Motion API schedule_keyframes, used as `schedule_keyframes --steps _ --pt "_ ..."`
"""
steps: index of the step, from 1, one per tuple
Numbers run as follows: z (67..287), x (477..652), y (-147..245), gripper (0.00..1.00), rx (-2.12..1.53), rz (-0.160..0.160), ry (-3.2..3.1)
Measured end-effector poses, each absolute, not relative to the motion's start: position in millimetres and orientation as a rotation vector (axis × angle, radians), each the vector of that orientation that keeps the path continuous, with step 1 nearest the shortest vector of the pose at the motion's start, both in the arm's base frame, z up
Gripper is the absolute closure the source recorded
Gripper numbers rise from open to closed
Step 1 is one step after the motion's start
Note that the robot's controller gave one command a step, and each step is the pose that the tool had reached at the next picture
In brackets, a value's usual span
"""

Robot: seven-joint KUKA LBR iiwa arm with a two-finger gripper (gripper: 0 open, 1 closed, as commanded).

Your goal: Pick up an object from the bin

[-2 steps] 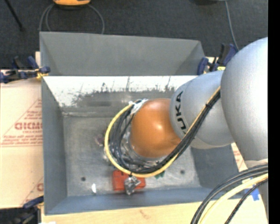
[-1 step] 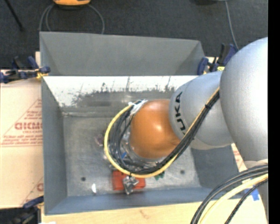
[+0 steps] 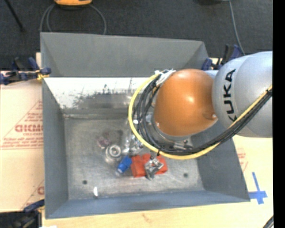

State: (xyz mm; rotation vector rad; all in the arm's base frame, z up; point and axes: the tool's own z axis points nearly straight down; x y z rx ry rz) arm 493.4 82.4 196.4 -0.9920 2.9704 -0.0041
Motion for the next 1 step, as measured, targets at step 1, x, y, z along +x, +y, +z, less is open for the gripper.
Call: schedule_keyframes --steps 1 --pt "327.9 475.4 12.6 1.00 -1.663 -0.006 2.657"
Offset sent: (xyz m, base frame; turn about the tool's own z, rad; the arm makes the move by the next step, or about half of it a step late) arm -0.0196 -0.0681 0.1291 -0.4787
